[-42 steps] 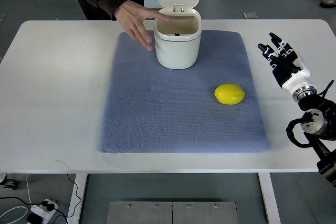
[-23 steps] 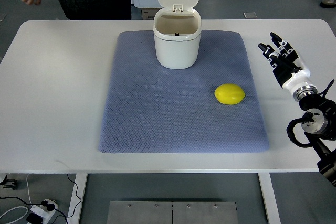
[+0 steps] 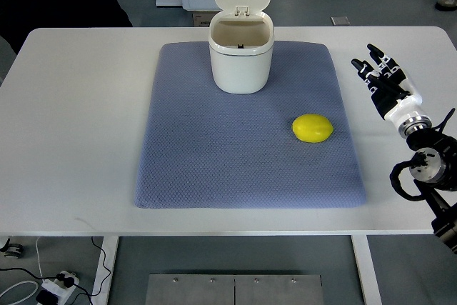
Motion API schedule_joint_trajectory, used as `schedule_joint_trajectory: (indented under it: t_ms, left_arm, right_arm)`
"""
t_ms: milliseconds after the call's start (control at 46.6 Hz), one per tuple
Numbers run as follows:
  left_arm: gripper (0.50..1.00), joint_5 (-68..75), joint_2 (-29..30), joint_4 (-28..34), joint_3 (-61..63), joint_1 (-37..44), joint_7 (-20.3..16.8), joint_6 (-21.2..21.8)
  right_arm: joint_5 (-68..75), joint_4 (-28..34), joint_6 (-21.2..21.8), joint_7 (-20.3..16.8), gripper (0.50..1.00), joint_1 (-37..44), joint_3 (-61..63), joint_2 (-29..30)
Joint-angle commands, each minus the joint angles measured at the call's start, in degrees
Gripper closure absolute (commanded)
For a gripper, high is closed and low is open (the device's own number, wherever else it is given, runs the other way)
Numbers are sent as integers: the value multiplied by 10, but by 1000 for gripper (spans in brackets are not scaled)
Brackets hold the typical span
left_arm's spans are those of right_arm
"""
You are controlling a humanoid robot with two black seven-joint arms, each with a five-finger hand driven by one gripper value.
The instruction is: Put lemon in trash with right hand
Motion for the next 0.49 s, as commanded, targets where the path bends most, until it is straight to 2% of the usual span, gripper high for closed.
schedule_joint_trajectory:
  t_ms: [0, 472]
  left_arm:
    - [500, 0, 0, 0, 0, 0, 0, 0]
    - [500, 0, 0, 0, 0, 0, 0, 0]
  right_arm:
    - [0, 0, 0, 0, 500, 0, 0, 1]
    - [0, 0, 0, -1, 500, 3, 0, -2]
